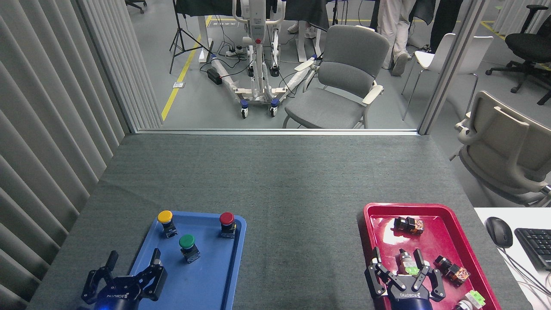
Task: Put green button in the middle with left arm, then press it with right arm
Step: 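Reach the left gripper toward the green button on the blue tray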
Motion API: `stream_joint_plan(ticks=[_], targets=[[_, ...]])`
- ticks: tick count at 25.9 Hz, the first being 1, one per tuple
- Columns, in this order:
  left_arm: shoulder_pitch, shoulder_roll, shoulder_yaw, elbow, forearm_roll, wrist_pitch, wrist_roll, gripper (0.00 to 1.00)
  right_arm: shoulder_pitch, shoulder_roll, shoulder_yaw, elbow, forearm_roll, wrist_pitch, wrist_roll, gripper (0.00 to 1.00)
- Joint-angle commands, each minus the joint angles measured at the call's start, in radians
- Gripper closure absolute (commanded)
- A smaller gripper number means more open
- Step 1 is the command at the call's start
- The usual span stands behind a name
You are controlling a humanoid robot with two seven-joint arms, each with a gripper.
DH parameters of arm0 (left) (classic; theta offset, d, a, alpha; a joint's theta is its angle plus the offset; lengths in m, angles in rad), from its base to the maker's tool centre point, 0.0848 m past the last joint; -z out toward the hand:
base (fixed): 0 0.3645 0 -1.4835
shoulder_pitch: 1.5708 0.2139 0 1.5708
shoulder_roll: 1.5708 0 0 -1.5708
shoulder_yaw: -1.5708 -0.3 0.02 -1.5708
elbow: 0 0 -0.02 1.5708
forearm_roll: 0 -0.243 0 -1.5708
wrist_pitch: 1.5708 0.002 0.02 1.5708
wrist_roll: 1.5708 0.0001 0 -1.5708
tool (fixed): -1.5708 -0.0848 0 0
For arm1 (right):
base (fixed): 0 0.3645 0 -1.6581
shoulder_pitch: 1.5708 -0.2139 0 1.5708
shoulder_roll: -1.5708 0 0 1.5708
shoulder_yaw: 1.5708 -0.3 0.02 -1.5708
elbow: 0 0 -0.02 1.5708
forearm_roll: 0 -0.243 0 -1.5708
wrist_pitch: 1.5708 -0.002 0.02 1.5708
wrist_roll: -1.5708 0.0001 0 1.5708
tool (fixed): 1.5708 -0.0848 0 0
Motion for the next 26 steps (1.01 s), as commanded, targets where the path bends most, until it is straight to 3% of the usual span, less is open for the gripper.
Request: stream_joint_plan(ticks=[1, 8, 12, 26], targets=[[0.004, 0.004, 0.003, -0.007, 0.018, -0.001, 0.001, 0.00, 0.000, 0.001, -0.002, 0.000, 0.000, 0.000, 0.001, 0.00], [0.009, 0.016, 0.001, -0.010, 0.019, -0.004, 0.001, 0.00, 0.000, -0.001, 0.000, 0.000, 0.000, 0.002, -0.008, 0.00], [0.009, 0.019, 0.001, -0.010, 0.019, -0.001, 0.001, 0.00, -0.002, -0.008, -0.002, -0.052, 0.000, 0.002, -0.110, 0.00], [0.010, 0.051, 0.001, -0.010, 0.019, -0.004, 0.003, 0.00, 0.011, -0.016, 0.007, -0.043, -0.001, -0.029, -0.102, 0.00]])
